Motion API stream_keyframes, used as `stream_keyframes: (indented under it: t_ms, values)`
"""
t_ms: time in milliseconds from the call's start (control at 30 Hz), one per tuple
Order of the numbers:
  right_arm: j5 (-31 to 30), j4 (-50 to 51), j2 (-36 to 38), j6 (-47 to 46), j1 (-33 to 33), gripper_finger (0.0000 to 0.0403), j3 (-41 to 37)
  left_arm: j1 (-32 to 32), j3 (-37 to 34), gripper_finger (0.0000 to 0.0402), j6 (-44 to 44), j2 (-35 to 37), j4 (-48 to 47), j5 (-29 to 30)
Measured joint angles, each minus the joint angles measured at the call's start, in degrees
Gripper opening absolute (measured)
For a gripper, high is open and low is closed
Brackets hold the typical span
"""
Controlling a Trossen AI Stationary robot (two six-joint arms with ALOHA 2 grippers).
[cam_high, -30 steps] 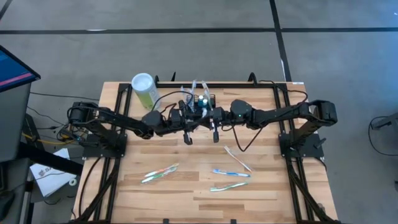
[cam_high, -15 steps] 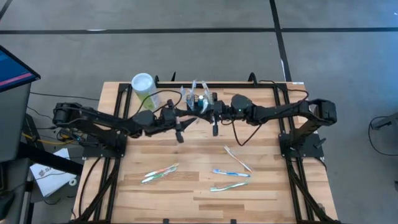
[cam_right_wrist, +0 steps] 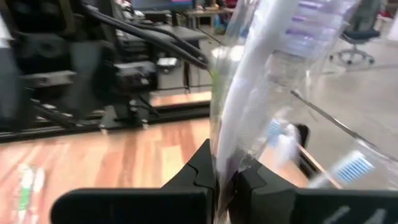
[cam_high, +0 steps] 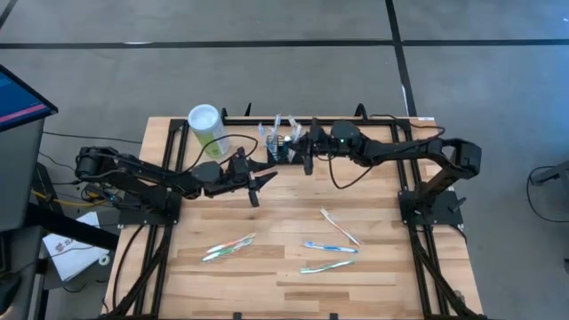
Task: Pick & Place toothbrushing station
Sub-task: Put the purple toothbrush into the black wire organizer
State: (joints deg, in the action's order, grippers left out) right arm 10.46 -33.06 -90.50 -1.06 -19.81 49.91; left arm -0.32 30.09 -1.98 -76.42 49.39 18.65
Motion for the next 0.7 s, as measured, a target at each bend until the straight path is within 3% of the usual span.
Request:
stream_keyframes:
  t_ms: [700]
  values:
    - [0.5,10.6,2.5,-0.5,-8.6,0.0005,0.0,0.0,0.0,0.0115,0.0,0.0,-0.1,0.0]
